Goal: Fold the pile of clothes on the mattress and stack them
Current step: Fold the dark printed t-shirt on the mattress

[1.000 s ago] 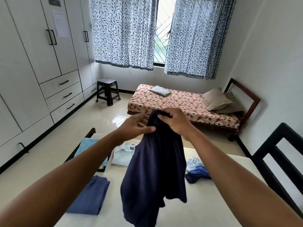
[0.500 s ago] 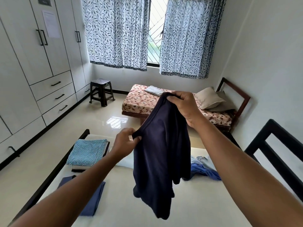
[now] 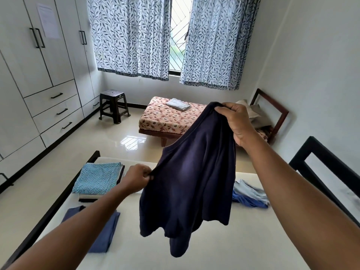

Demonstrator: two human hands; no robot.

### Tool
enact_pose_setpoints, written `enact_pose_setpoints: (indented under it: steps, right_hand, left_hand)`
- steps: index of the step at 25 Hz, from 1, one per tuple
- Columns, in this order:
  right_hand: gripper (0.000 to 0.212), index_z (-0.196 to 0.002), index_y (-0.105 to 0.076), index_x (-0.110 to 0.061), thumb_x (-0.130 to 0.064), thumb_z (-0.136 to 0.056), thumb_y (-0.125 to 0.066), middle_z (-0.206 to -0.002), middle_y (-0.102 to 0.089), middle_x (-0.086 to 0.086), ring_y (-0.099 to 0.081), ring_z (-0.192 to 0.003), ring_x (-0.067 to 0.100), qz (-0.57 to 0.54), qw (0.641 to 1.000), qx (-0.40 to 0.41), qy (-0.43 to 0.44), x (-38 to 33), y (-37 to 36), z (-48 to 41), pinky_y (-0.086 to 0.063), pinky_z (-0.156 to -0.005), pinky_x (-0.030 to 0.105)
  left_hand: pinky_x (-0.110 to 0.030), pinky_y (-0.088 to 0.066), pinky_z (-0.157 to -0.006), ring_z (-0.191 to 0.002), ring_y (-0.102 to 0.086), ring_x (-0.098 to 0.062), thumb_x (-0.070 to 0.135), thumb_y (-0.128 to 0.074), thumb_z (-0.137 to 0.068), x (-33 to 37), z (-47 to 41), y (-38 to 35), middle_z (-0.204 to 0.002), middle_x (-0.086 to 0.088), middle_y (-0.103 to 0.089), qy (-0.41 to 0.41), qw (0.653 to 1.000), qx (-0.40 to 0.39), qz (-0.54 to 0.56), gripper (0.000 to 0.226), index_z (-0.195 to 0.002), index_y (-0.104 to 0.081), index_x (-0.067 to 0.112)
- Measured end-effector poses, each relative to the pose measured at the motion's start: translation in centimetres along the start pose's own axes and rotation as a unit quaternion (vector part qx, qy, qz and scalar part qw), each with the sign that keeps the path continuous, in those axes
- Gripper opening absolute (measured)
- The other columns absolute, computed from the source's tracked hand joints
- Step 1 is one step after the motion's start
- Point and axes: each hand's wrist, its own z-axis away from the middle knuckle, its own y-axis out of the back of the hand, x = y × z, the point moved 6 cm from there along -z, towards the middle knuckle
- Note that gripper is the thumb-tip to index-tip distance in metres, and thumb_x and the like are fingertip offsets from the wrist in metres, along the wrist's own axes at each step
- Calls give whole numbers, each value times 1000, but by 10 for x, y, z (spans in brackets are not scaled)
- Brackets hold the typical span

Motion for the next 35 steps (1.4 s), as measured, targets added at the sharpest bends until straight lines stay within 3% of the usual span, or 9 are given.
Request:
enact_pose_setpoints:
  steps: [4,9,14,17,19,24,27,31,35]
  right_hand:
    - [11,-84,-80,-15,-13,-92,-73,-80,-73,5,-65,-74,13,44,997,56,-15,21,41,0,-52,-75,30]
    - [14,-79,-82,-20,-17,-92,-76,-87,-76,7,-69,-82,19,83,992,70,-67,62,74,7,-56,-84,36]
    - [9,-101,-80,-13,-17,-94,-76,-97,-77,6,-71,-85,12,81,993,88,-24,55,94,6,-59,-80,24]
    - [14,-99,-81,-11,-23,-91,-79,-83,-75,2,-66,-76,15,383,922,56,25,71,110,4,-50,-71,29]
    - [9,-99,-82,-14,-15,-90,-79,-79,-74,0,-65,-73,14,442,897,16,23,90,112,9,-47,-68,22]
    - [22,-99,-74,-11,4,-99,-58,-81,-66,-6,-57,-73,8,366,925,-97,-31,96,85,13,-44,-70,23]
    - [26,-105,-71,-12,3,-102,-50,-86,-70,-1,-65,-75,10,211,970,-18,-116,109,83,18,-50,-69,22]
    - [21,-82,-69,-18,-9,-99,-60,-79,-67,1,-61,-80,20,304,937,-46,-167,165,66,41,-44,-73,33]
    - [21,-88,-74,-22,-11,-100,-62,-84,-71,-2,-64,-82,15,192,974,-49,-113,137,23,41,-49,-79,36]
  left_hand:
    - [-25,-48,-63,-58,-60,-8,15,-87,-79,-8,-6,35,-64,3,-73,22,993,22,115,6,-78,-81,14]
    - [-27,-50,-60,-57,-60,-12,6,-93,-68,9,-3,65,-62,-5,-70,12,985,-64,160,16,-66,-78,9]
    - [-29,-45,-64,-66,-56,-15,9,-87,-79,25,-27,108,-73,-8,-64,6,963,108,245,22,-78,-66,2]
    - [-33,-49,-72,-76,-64,-19,18,-81,-88,39,-45,115,-82,0,-70,-4,974,170,149,17,-83,-65,19]
    - [-34,-50,-73,-78,-65,-19,20,-78,-91,45,-50,112,-84,-2,-72,-5,976,175,133,13,-86,-66,22]
    - [-21,-42,-61,-68,-52,-8,13,-62,-102,81,-51,126,-81,-4,-65,-53,952,201,226,15,-89,-70,17]
    - [-21,-43,-62,-66,-51,-5,13,-58,-105,95,-56,143,-75,2,-60,-64,917,217,328,24,-83,-66,21]
    - [-29,-40,-68,-69,-49,-11,12,-59,-104,107,-62,124,-77,-3,-60,-61,952,171,246,19,-88,-68,12]
    - [-31,-49,-76,-80,-62,-15,20,-66,-101,108,-56,94,-86,-6,-69,-47,967,60,244,12,-90,-70,15]
